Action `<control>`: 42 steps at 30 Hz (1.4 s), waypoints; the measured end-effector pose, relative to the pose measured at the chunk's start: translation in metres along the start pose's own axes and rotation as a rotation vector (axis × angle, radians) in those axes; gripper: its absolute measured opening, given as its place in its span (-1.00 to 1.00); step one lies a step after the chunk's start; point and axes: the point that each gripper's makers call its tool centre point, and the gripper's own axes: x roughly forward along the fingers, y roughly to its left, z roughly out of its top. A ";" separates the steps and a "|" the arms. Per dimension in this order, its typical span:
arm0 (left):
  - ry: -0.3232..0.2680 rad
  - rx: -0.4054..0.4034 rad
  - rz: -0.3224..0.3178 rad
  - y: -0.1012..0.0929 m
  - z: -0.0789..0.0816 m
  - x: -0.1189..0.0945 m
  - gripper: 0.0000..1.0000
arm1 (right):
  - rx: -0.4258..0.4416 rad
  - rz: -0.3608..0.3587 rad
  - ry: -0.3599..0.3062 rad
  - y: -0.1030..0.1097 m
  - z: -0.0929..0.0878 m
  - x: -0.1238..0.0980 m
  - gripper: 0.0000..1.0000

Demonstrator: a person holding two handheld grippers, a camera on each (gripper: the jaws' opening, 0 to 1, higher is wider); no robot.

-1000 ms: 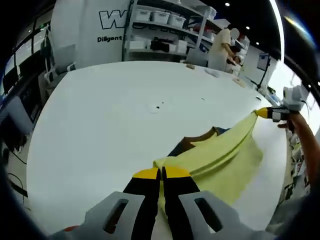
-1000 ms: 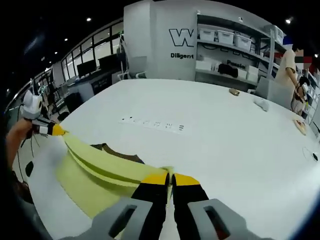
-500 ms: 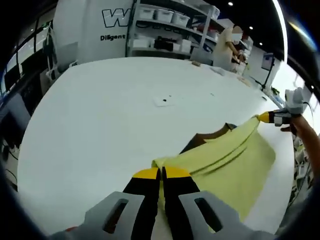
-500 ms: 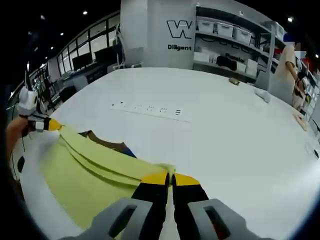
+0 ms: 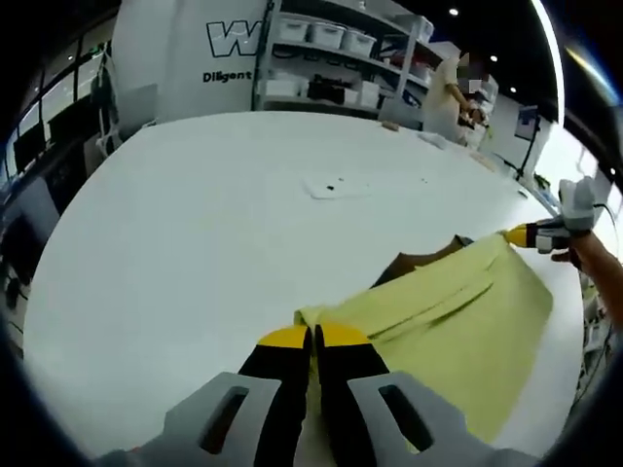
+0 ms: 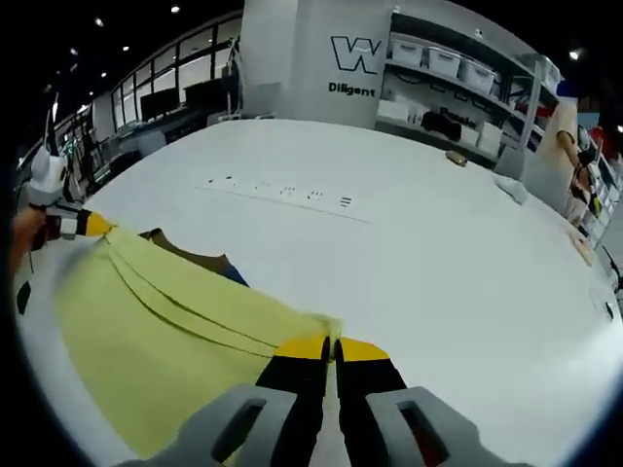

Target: Fold the garment on the visible template until the final outline fits inside the template.

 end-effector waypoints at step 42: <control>-0.097 0.079 0.029 -0.022 -0.008 -0.030 -1.00 | -0.096 0.061 -0.090 0.043 -0.004 -0.032 -1.00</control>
